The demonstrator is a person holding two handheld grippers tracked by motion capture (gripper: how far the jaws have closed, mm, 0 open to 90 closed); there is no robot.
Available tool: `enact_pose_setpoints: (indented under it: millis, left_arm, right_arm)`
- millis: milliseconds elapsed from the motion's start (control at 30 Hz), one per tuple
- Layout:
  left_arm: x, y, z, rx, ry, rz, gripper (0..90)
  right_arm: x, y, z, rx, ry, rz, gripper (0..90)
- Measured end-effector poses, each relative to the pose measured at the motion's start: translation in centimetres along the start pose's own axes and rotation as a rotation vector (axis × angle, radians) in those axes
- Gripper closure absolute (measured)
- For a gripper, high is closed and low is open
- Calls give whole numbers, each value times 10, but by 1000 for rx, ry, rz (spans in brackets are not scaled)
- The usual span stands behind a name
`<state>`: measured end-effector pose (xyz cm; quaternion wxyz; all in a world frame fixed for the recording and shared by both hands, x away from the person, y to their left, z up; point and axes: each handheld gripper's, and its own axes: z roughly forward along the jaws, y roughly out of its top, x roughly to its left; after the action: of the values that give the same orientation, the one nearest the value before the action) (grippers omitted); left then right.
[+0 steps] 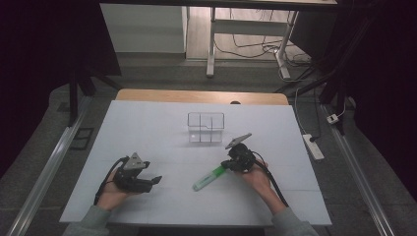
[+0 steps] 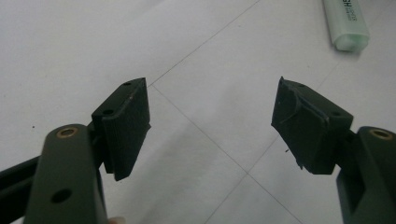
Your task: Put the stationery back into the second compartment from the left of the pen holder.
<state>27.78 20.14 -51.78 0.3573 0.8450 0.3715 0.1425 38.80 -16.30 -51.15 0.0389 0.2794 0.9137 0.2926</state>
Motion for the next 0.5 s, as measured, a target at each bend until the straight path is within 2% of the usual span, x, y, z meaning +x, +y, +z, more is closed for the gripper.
enact_pose_setpoints:
  millis: [267, 400, 500]
  left_arm:
    - [0, 0, 0, 1, 1, 1, 275]
    - [1, 0, 0, -3, 2, -5, 275]
    - [0, 0, 0, -2, 1, -6, 274]
  right_arm:
    - [1, -1, 0, 0, 10, -1, 891]
    - [-4, -6, -10, -32, -14, 17, 892]
    - [-6, -16, -24, -66, -58, 32, 892]
